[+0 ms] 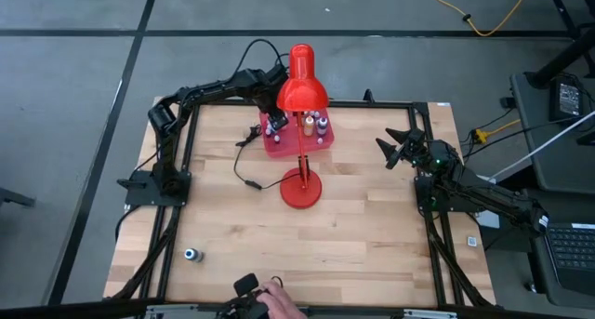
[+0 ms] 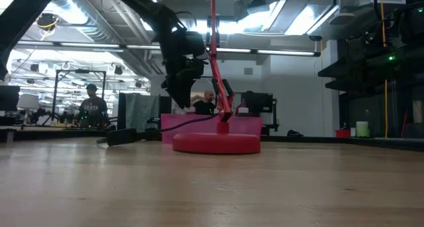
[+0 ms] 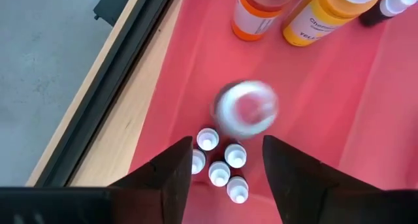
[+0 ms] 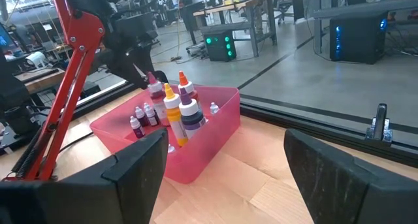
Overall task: Pick & Place food coloring
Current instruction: Put the large pink food coloring bottle into the red bin, then put the large blue food coloring bottle into the red bin
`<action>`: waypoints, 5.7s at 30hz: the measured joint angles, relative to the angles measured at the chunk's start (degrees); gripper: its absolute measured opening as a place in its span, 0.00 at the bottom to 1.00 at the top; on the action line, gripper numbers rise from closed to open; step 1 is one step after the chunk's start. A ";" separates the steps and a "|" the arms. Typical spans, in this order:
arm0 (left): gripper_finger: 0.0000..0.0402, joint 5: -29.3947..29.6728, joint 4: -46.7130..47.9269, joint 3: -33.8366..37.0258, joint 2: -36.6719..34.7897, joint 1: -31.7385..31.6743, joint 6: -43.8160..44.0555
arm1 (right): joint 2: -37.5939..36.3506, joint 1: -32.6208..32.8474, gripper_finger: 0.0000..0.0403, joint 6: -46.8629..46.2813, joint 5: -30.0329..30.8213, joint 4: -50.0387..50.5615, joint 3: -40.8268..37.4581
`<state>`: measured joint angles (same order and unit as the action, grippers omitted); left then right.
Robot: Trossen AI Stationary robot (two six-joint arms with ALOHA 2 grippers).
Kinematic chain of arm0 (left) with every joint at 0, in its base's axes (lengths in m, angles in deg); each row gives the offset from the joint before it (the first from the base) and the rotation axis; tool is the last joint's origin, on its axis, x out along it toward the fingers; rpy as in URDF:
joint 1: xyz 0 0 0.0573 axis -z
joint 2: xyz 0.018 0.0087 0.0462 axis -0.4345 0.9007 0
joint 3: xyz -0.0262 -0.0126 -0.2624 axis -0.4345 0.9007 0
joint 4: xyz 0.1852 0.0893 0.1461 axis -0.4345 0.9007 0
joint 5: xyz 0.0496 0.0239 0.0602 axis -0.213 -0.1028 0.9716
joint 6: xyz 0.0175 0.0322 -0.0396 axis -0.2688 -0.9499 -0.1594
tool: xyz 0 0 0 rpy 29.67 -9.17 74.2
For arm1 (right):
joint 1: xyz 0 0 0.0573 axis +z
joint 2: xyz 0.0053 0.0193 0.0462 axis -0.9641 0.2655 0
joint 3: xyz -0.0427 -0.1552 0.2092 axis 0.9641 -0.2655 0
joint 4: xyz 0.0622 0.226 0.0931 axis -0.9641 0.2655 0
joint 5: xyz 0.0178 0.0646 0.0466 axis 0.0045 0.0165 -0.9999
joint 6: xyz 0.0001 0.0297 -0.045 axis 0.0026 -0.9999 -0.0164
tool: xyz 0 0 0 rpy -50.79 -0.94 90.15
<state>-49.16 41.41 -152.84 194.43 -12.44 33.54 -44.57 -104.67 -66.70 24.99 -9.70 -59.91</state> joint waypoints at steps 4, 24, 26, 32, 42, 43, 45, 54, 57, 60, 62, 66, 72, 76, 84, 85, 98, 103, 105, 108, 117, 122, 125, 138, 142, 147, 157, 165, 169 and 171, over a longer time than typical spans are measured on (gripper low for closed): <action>0.47 0.00 -0.07 0.00 0.00 0.00 -0.05 | -0.01 0.00 0.76 -0.03 0.00 0.00 0.00; 0.55 14.78 21.02 -2.21 -7.98 7.67 21.67 | -0.02 0.00 0.76 0.03 0.00 0.00 0.00; 0.58 15.37 21.87 -0.32 -10.98 9.26 26.13 | -0.02 -0.02 0.76 -0.03 0.00 0.00 0.00; 0.67 15.67 32.42 6.58 -21.06 16.20 44.20 | 0.00 0.00 0.76 -0.03 0.00 0.01 0.00; 0.66 7.93 38.43 13.55 -33.06 34.88 54.48 | -0.01 -0.02 0.76 -0.04 0.00 0.01 0.00; 0.66 6.99 38.46 13.83 -33.42 36.79 53.46 | -0.02 -0.01 0.76 -0.02 0.00 0.01 0.00; 0.65 5.05 38.56 14.01 -33.83 40.48 51.02 | 0.00 0.00 0.76 0.02 0.00 0.00 0.00; 0.65 0.47 38.39 14.05 -33.94 56.33 39.37 | -0.01 -0.02 0.76 0.03 0.00 0.01 0.00; 0.65 0.39 38.28 15.07 -33.92 60.68 38.97 | 0.00 0.00 0.76 -0.03 0.00 0.02 0.00; 0.64 -0.07 38.44 17.51 -33.92 65.33 41.92 | 0.00 0.00 0.76 -0.01 0.00 0.00 0.00; 0.64 -1.87 38.16 18.79 -33.92 68.49 43.73 | 0.00 -0.02 0.76 -0.02 0.00 0.00 0.00; 0.63 -4.22 37.60 20.08 -33.90 73.65 47.52 | 0.00 0.00 0.76 -0.04 0.00 0.00 0.00; 0.63 -7.28 32.43 22.90 -33.90 79.75 61.64 | 0.00 -0.02 0.76 0.02 0.00 0.00 0.00; 0.62 -6.96 25.91 25.08 -33.90 83.63 69.95 | -0.02 -0.02 0.76 -0.02 0.00 0.02 0.00; 0.60 -6.27 22.50 27.28 -31.66 87.48 82.19 | -0.01 0.00 0.76 -0.03 0.00 0.01 0.00; 0.60 -5.94 22.41 27.28 -31.00 87.82 83.33 | 0.00 0.00 0.76 -0.04 0.00 0.00 0.00; 0.58 -6.34 16.35 27.28 -22.10 90.31 87.21 | 0.00 -0.02 0.76 -0.02 0.00 0.00 0.00; 0.57 -5.83 16.37 27.28 -21.14 90.71 87.18 | 0.00 -0.02 0.76 -0.03 0.00 0.00 0.00; 0.56 -5.46 16.37 27.28 -21.14 90.73 87.05 | 0.00 -0.01 0.76 -0.02 0.00 0.00 0.00; 0.53 -5.44 16.54 27.28 -21.14 90.84 86.07 | -0.02 0.00 0.76 -0.04 0.00 0.00 0.00; 0.30 -7.23 17.31 27.28 -21.14 91.03 84.59 | 0.00 0.00 0.76 0.00 0.00 0.00 0.00; 0.28 -7.23 18.04 27.26 -21.20 90.77 83.07 | -0.01 0.00 0.76 0.00 0.00 0.00 0.00; 0.28 -6.89 19.03 27.26 -22.23 89.24 81.34 | 0.00 -0.02 0.76 0.03 0.00 0.00 0.00; 0.28 5.30 21.81 27.26 -32.78 65.62 62.68 | -0.01 -0.02 0.76 -0.04 0.00 0.00 0.00; 0.28 6.24 21.66 27.23 -34.61 53.20 54.20 | 0.00 -0.02 0.76 -0.03 0.00 0.00 0.00; 0.28 5.98 21.14 26.26 -34.12 36.10 44.43 | 0.00 -0.02 0.76 -0.03 0.00 0.00 0.00; 0.28 5.86 21.04 14.02 -25.41 10.28 32.39 | -0.01 -0.02 0.76 -0.04 0.00 0.02 0.00; 0.28 4.24 21.94 0.54 -15.21 5.64 26.60 | 0.00 -0.01 0.76 0.03 0.00 0.00 0.00; 0.28 3.41 23.31 -5.20 -10.15 5.95 23.47 | -0.01 0.00 0.76 0.03 0.00 0.00 0.00; 0.28 3.35 24.27 -6.29 -8.14 5.97 22.21 | 0.00 0.00 0.76 -0.02 0.00 0.00 0.00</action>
<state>-45.81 65.68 -159.13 186.30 -6.47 55.75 -44.58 -104.67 -66.72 24.99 -9.69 -59.91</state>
